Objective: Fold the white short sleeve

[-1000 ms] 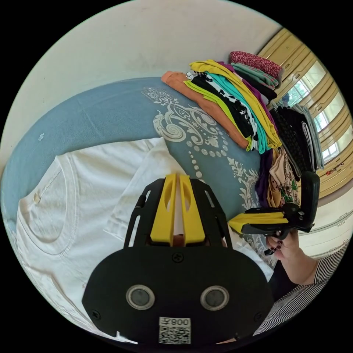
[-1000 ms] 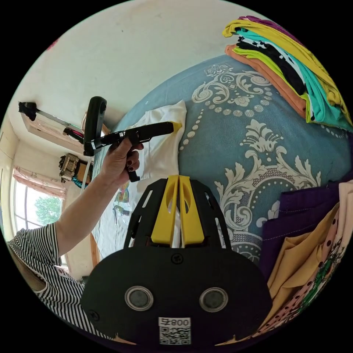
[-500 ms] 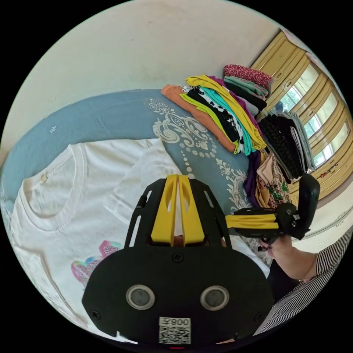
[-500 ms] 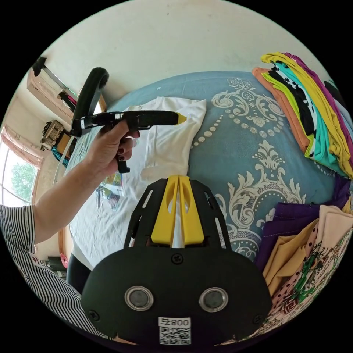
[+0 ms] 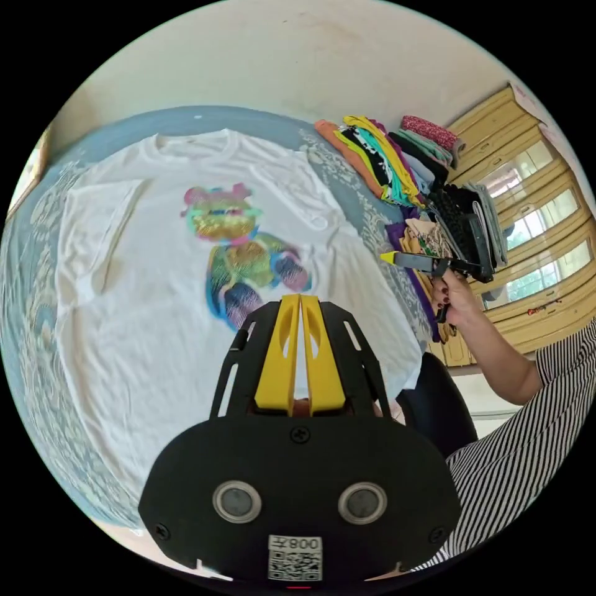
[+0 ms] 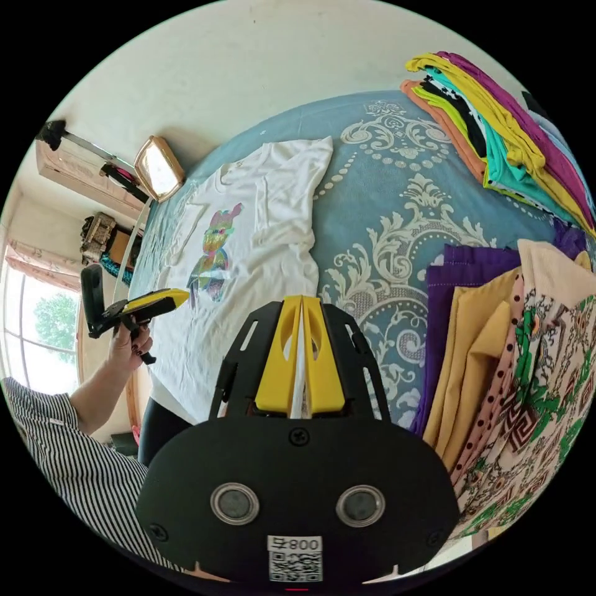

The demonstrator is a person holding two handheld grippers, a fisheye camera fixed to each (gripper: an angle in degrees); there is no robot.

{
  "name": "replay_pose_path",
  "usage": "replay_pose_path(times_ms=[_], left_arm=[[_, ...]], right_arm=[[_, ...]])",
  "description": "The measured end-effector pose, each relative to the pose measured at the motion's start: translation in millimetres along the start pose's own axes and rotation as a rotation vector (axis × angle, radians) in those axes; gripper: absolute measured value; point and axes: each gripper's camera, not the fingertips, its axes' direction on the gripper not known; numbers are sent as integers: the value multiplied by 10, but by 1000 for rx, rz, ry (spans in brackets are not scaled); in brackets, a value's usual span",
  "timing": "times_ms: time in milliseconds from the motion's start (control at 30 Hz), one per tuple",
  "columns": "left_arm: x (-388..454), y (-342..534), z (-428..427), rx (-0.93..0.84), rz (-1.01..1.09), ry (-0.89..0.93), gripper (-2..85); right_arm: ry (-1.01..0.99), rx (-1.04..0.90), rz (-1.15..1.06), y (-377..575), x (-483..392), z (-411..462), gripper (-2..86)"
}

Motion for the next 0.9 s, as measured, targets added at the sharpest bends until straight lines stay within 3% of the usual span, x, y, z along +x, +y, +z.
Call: replay_pose_path(times_ms=[200,400,900], left_arm=[[-500,1854,-1198,149,-357,21,16],[-828,3206,-1929,251,-549,-10,48],[-1799,5349,-2467,325,-912,264,113]], right_arm=[[-138,-79,88,861,180,-128,3],[-231,-94,138,1564,309,-212,17],[-177,-231,163,2199,352,265,70]])
